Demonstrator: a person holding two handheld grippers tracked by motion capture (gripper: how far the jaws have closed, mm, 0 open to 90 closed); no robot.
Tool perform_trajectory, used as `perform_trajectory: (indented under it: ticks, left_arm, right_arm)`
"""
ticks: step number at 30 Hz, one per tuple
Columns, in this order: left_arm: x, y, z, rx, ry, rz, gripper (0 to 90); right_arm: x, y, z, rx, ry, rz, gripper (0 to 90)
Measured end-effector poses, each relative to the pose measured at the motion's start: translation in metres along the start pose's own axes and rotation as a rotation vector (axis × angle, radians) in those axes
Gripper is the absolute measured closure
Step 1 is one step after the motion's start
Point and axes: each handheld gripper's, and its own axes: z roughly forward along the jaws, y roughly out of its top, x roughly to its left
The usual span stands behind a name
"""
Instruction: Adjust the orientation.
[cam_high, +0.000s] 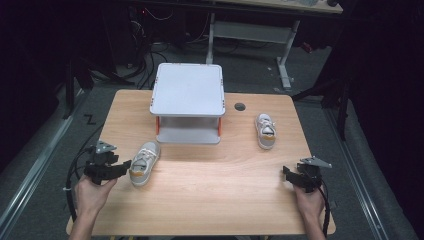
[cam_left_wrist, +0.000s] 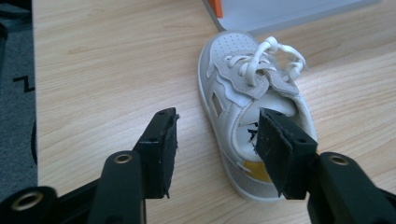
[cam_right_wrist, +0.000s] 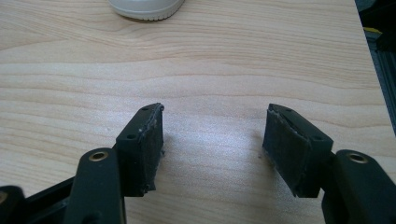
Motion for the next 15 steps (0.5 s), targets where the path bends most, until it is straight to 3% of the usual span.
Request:
perform_trajectory:
  ticks: [15]
  left_arm:
    - [-0.008, 0.009, 0.031, 0.117, -0.020, 0.044, 59.9]
  right_arm:
    - [0.000, 0.000, 0.000, 0.000, 0.000, -0.002, 38.2]
